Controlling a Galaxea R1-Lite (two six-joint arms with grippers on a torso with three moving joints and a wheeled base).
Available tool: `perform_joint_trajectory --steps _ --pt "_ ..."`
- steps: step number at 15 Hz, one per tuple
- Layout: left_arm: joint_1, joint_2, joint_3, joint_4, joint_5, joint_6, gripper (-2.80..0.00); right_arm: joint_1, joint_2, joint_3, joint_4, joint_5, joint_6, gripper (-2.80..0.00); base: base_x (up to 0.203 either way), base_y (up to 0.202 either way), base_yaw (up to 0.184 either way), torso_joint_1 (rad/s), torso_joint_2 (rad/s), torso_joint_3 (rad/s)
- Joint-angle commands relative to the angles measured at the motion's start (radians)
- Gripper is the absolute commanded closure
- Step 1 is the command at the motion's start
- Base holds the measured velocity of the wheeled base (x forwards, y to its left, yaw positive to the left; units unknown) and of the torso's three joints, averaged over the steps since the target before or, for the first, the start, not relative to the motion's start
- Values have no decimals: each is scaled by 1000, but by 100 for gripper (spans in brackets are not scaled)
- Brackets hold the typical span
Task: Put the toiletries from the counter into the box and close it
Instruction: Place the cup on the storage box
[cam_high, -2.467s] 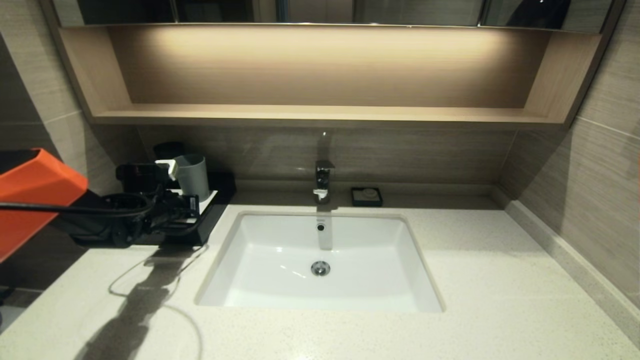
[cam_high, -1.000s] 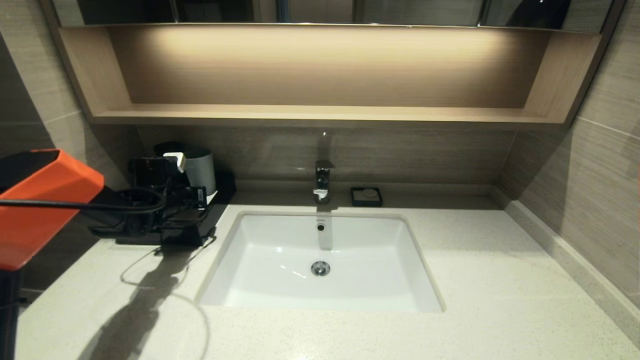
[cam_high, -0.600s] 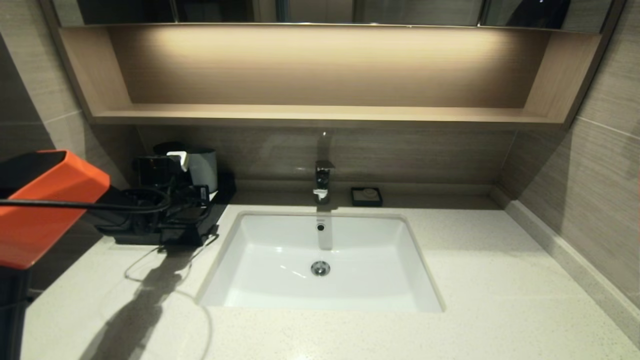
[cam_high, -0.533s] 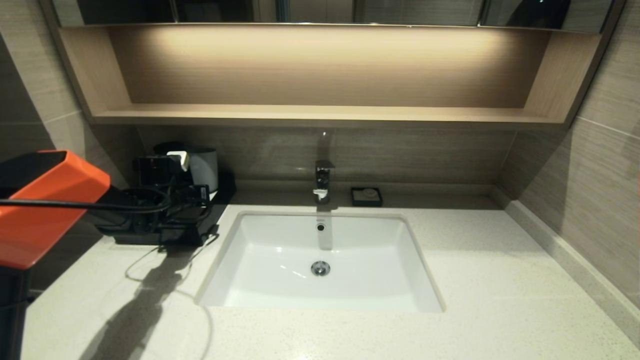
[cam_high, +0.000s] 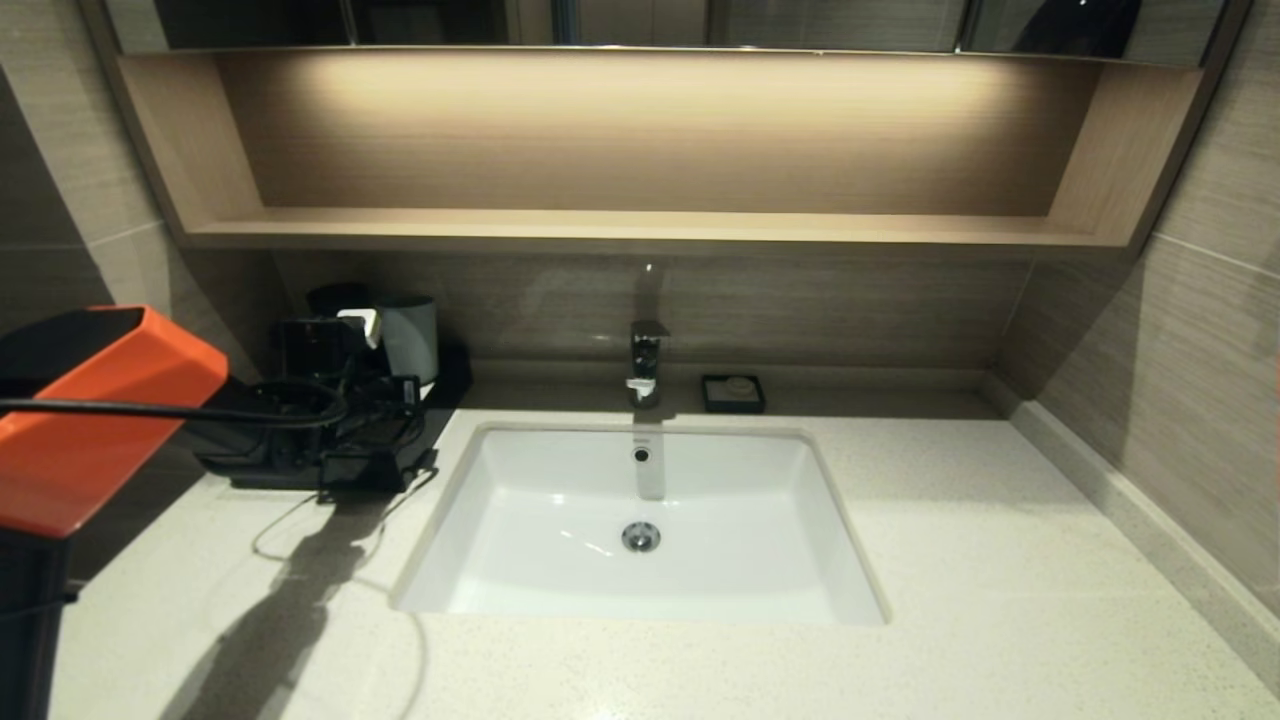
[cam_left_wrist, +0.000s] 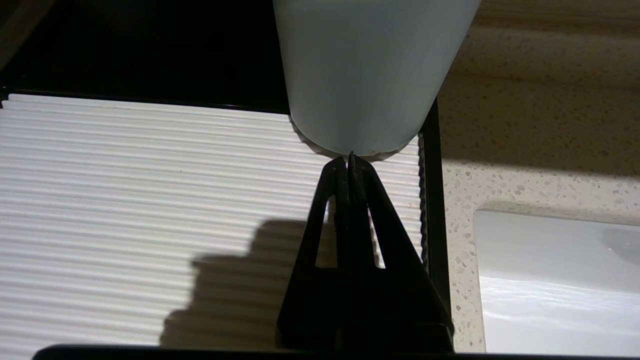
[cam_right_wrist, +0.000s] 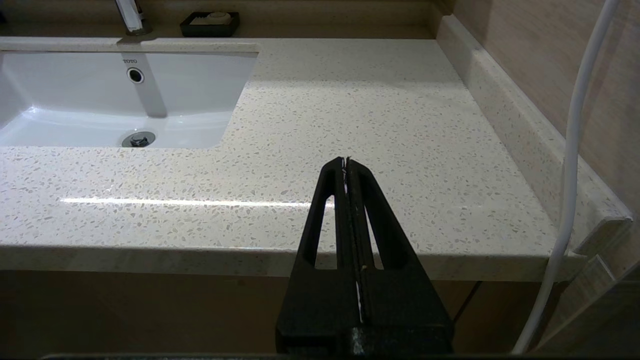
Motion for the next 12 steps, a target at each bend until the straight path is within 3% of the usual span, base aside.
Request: perform_joint_trajectory --steps 1,12 --pt "1 12 -6 -5 0 0 0 0 -2 2 0 0 0 0 0 0 0 0 0 0" --pt "-3 -64 40 -16 -4 -31 0 0 -2 2 0 0 0 0 0 0 0 0 0 0"
